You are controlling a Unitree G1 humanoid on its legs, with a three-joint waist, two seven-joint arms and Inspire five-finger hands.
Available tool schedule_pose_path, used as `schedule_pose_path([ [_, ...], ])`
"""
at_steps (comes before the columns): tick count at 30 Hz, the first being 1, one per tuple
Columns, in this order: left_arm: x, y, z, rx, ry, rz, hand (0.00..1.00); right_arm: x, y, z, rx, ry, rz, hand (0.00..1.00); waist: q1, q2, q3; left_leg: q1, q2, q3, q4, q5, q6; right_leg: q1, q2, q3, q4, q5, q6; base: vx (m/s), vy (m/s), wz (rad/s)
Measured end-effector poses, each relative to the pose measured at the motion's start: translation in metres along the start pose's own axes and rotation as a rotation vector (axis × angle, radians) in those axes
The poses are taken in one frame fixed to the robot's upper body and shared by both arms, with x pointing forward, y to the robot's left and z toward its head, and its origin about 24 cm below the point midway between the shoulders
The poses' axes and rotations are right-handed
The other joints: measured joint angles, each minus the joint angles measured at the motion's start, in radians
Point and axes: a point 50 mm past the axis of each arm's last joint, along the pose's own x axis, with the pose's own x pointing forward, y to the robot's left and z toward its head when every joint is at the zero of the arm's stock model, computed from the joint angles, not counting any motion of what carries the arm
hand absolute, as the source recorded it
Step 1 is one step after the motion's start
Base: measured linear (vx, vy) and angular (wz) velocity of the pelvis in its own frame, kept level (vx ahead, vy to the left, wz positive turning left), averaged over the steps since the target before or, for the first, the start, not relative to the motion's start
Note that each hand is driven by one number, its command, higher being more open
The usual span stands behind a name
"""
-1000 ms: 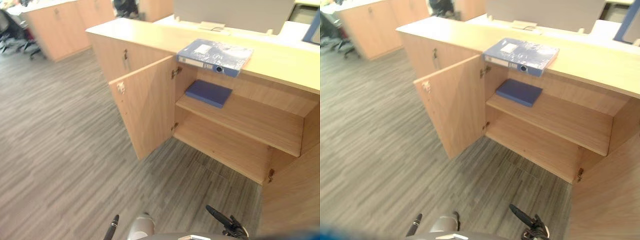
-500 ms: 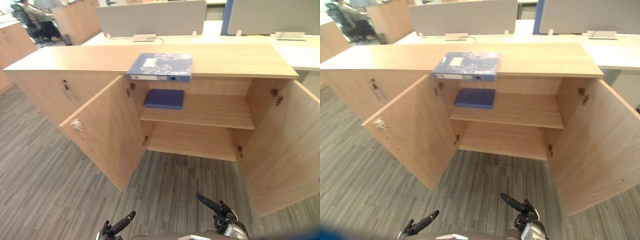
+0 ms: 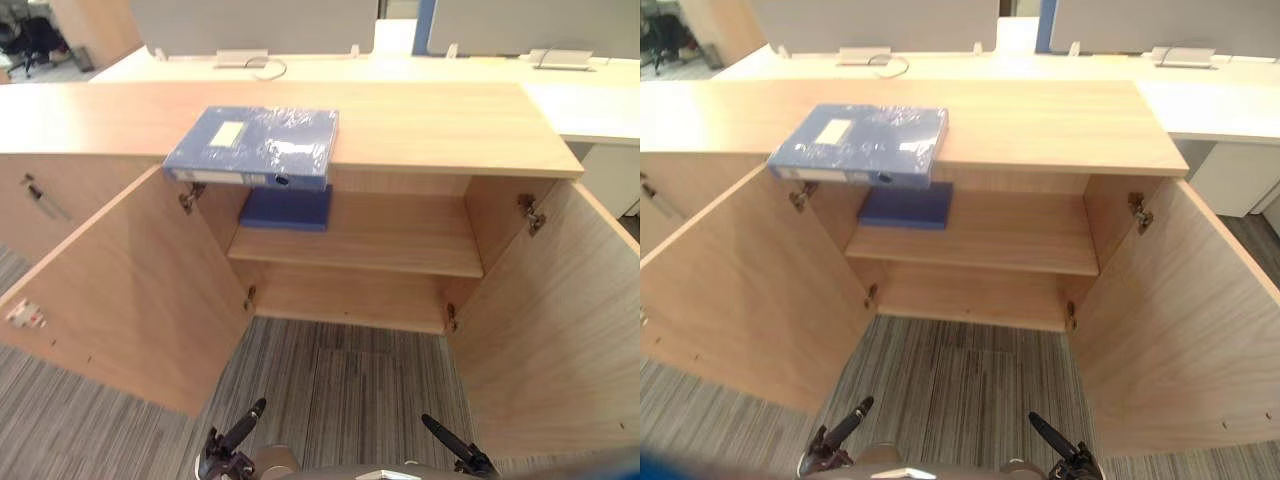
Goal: Walk over to the cabinet, pick up the folder, carry it to the office cabinet, place the folder inside the office cabinet, then close the office cabinet door
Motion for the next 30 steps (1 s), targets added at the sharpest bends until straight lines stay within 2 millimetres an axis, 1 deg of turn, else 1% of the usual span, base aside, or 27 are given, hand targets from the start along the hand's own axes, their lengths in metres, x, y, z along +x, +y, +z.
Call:
schedule_pose_path([
  [1,0.000,0.002,0.001,-0.004,-0.002,0.006,1.00,0.000,0.006,0.000,-0.016,-0.001,0.016,1.00,0.010,-0.009,0.002,-0.038,-0.012,0.021,0.026,-0.024,0.013,0.027,-0.011,0.016,-0.025,0.002,0.003,0.34,0.142,-0.42],
  [3,0.003,0.000,0.008,-0.015,-0.022,0.000,1.00,0.001,0.012,0.003,-0.039,-0.007,0.036,1.00,0.047,-0.032,0.010,-0.123,-0.050,0.054,-0.032,-0.079,0.053,0.071,-0.052,0.048,-0.070,0.014,0.030,0.35,0.201,-0.47],
  [4,0.003,0.002,0.011,-0.015,-0.030,0.003,1.00,0.001,0.017,0.005,-0.036,-0.010,0.044,1.00,0.056,-0.046,0.018,-0.147,-0.071,0.073,-0.123,-0.095,0.072,0.095,-0.083,0.058,-0.083,0.020,0.041,0.46,0.351,-0.48],
  [5,0.003,0.003,0.011,-0.002,-0.031,0.005,1.00,0.002,0.022,0.009,-0.035,-0.019,0.051,1.00,0.055,-0.054,0.021,-0.149,-0.108,0.086,-0.373,-0.081,0.095,0.118,-0.130,0.074,-0.076,0.026,0.058,0.41,0.339,-0.44],
  [6,0.002,0.004,0.009,0.006,-0.025,0.006,1.00,0.002,0.022,0.011,-0.035,-0.026,0.052,1.00,0.055,-0.048,0.017,-0.136,-0.119,0.081,-0.508,-0.040,0.117,0.124,-0.141,0.077,-0.068,0.030,0.074,0.42,0.374,-0.40],
  [7,0.000,0.006,0.001,0.011,-0.009,0.008,1.00,0.003,0.017,0.016,-0.041,-0.040,0.041,1.00,0.058,-0.018,0.005,-0.118,-0.124,0.052,-0.684,0.127,0.118,0.132,-0.139,0.084,-0.055,0.033,0.122,0.42,0.352,-0.20],
  [8,0.003,0.010,0.012,0.012,-0.038,0.019,1.00,0.001,0.028,0.007,-0.033,-0.014,0.066,1.00,0.062,-0.073,-0.005,-0.089,-0.181,0.063,-0.694,0.100,0.103,0.130,-0.195,0.113,-0.056,0.019,0.146,0.44,0.334,-0.01],
  [10,0.005,0.003,0.019,0.028,-0.069,0.001,1.00,0.000,0.037,0.005,-0.024,-0.009,0.091,1.00,0.064,-0.084,-0.011,-0.084,-0.202,0.045,-0.718,0.101,0.105,0.103,-0.174,0.139,-0.105,0.034,0.133,0.29,0.224,0.17],
  [11,0.005,0.003,0.018,0.044,-0.067,-0.006,1.00,0.000,0.044,0.006,-0.020,-0.008,0.107,1.00,0.066,-0.094,-0.011,-0.069,-0.226,0.039,-0.720,0.101,0.104,0.077,-0.173,0.142,-0.128,0.083,0.134,0.18,0.146,0.04],
  [12,0.005,0.005,0.014,0.058,-0.039,-0.002,1.00,0.000,0.044,0.004,-0.019,-0.001,0.107,1.00,0.065,-0.094,-0.027,-0.044,-0.246,0.039,-0.736,0.095,0.109,0.086,-0.200,0.145,-0.121,0.110,0.162,0.19,0.142,-0.08],
  [13,0.005,0.008,0.012,0.065,-0.026,0.005,1.00,0.000,0.043,0.004,-0.023,0.000,0.108,1.00,0.067,-0.090,-0.033,-0.027,-0.255,0.038,-0.752,0.094,0.110,0.086,-0.208,0.163,-0.117,0.127,0.168,0.21,0.132,-0.29],
  [14,0.004,0.012,0.006,0.069,-0.002,0.020,1.00,0.001,0.042,0.005,-0.035,-0.004,0.110,1.00,0.068,-0.077,-0.040,0.019,-0.268,0.043,-0.800,0.091,0.112,0.079,-0.226,0.191,-0.089,0.152,0.184,0.19,0.151,-0.55],
  [15,0.002,0.017,0.000,0.081,0.021,0.030,1.00,0.001,0.040,0.003,-0.061,0.002,0.108,1.00,0.072,-0.068,-0.043,0.075,-0.284,0.063,-0.863,0.085,0.120,0.041,-0.251,0.230,-0.003,0.157,0.191,0.17,0.162,-0.64],
  [16,0.001,0.019,-0.002,0.087,0.028,0.033,1.00,0.001,0.040,0.004,-0.066,0.003,0.108,1.00,0.075,-0.063,-0.042,0.101,-0.292,0.075,-0.888,0.084,0.122,0.009,-0.264,0.252,0.063,0.157,0.191,0.14,0.217,-0.71],
  [17,-0.001,0.023,-0.006,0.100,0.042,0.037,1.00,0.002,0.032,0.004,-0.077,0.003,0.095,1.00,0.072,-0.061,-0.043,0.155,-0.314,0.099,-0.942,0.078,0.126,-0.086,-0.312,0.276,0.263,0.174,0.162,0.12,0.217,-0.53],
  [18,-0.001,0.025,-0.007,0.115,0.044,0.034,1.00,0.003,0.030,0.009,-0.089,-0.015,0.094,1.00,0.069,-0.064,-0.040,0.186,-0.329,0.109,-0.967,0.079,0.134,-0.136,-0.345,0.270,0.368,0.199,0.115,0.09,0.172,-0.40],
  [19,-0.001,0.025,-0.007,0.126,0.044,0.032,1.00,0.003,0.028,0.011,-0.104,-0.022,0.092,1.00,0.065,-0.058,-0.040,0.204,-0.333,0.114,-0.976,0.084,0.150,-0.155,-0.359,0.263,0.420,0.200,0.080,0.09,0.107,-0.19],
  [20,-0.001,0.025,-0.006,0.137,0.042,0.028,1.00,0.003,0.028,0.012,-0.119,-0.028,0.097,1.00,0.060,-0.056,-0.038,0.230,-0.338,0.118,-0.993,0.076,0.163,-0.181,-0.381,0.234,0.466,0.162,0.067,0.09,0.074,-0.10],
  [21,-0.001,0.025,-0.005,0.137,0.041,0.026,1.00,0.003,0.030,0.013,-0.131,-0.032,0.105,1.00,0.059,-0.057,-0.038,0.242,-0.336,0.118,-1.003,0.076,0.165,-0.191,-0.380,0.215,0.463,0.133,0.076,0.11,0.083,-0.07],
  [22,-0.001,0.025,-0.005,0.136,0.040,0.018,1.00,0.002,0.034,0.012,-0.160,-0.037,0.123,1.00,0.054,-0.059,-0.039,0.251,-0.327,0.117,-1.016,0.076,0.164,-0.214,-0.356,0.191,0.425,0.087,0.098,0.10,0.026,0.04],
  [23,0.000,0.025,-0.004,0.134,0.042,0.002,1.00,0.002,0.038,0.012,-0.181,-0.041,0.146,1.00,0.046,-0.058,-0.040,0.253,-0.314,0.112,-1.020,0.077,0.160,-0.228,-0.309,0.198,0.337,0.063,0.123,0.08,-0.024,0.08],
  [24,0.000,0.025,-0.004,0.137,0.043,-0.006,1.00,0.001,0.040,0.011,-0.186,-0.041,0.155,1.00,0.045,-0.058,-0.042,0.253,-0.309,0.109,-1.020,0.078,0.151,-0.232,-0.282,0.212,0.281,0.062,0.124,0.11,-0.095,0.14],
  [25,0.000,0.026,-0.002,0.142,0.041,-0.023,1.00,0.000,0.042,0.006,-0.182,-0.030,0.162,1.00,0.045,-0.075,-0.052,0.250,-0.310,0.106,-1.021,0.081,0.134,-0.231,-0.246,0.226,0.145,0.103,0.123,0.14,-0.163,0.17],
  [27,-0.001,0.022,-0.005,0.128,0.053,-0.054,1.00,0.000,0.035,0.002,-0.181,-0.012,0.150,1.00,0.045,-0.062,-0.073,0.269,-0.291,0.084,-1.056,0.096,0.110,-0.197,-0.216,0.189,0.063,0.119,0.128,0.18,-0.176,0.19],
  [28,-0.005,0.019,-0.012,0.089,0.059,-0.088,1.00,0.001,0.029,0.002,-0.197,-0.007,0.138,1.00,0.048,-0.041,-0.090,0.275,-0.273,0.082,-1.087,0.108,0.098,-0.184,-0.192,0.177,0.023,0.131,0.121,0.18,-0.161,0.11],
  [29,-0.008,0.016,-0.014,0.054,0.049,-0.112,1.00,0.001,0.027,0.004,-0.211,-0.007,0.134,1.00,0.048,-0.029,-0.096,0.283,-0.258,0.078,-1.112,0.117,0.085,-0.170,-0.170,0.167,-0.007,0.138,0.115,0.18,-0.196,0.12],
  [30,-0.009,0.013,-0.012,0.051,0.034,-0.134,1.00,0.001,0.026,0.004,-0.228,-0.007,0.132,1.00,0.046,-0.028,-0.097,0.284,-0.248,0.068,-1.123,0.121,0.079,-0.160,-0.157,0.152,-0.029,0.143,0.110,0.13,-0.166,0.16],
])
